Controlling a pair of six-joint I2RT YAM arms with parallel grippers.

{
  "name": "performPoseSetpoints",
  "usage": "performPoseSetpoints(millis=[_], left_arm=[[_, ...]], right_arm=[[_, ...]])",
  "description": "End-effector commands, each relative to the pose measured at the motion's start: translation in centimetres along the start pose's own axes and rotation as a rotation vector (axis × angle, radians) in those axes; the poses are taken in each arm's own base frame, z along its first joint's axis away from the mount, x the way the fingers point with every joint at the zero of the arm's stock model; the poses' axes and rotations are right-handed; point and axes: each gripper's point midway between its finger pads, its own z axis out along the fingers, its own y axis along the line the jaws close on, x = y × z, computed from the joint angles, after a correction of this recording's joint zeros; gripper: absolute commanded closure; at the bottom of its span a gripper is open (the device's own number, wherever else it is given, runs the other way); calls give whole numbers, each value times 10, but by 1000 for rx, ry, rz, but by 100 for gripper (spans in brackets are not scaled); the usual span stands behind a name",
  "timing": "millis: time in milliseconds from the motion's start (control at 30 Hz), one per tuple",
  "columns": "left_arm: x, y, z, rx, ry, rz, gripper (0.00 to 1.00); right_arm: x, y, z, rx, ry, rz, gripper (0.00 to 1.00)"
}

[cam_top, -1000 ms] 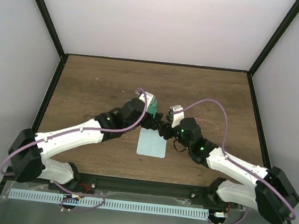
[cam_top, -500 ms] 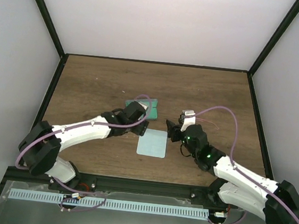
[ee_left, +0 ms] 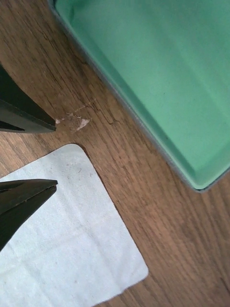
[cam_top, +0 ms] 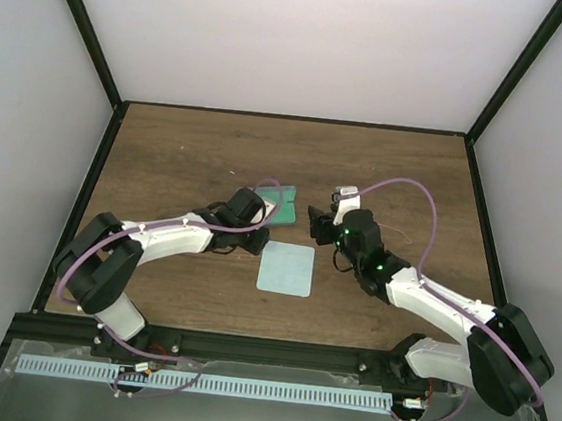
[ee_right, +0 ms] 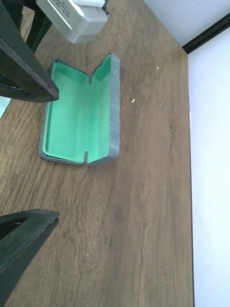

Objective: Organize the sunglasses
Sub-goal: Fold the glasses cleaning cloth at the center of the board.

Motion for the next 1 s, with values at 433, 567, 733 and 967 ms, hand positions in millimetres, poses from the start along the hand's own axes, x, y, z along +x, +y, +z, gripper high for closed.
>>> performPoseSetpoints(millis=[433,567,733,967], left_arm=[[6,2,19,-4,7,76,76],[6,-4,25,13,11,118,84],[10,4,32,-30,27,122,77],[8,5,32,-41,24,121,61]], right_arm=[[-19,-8,-1,-13,-55,-11,37],[-17,-7,0,-15,-49,-22,36],[-17,-8,0,-10,-52,-31,36],[-16,-10,0,-3,-55,-37,36]])
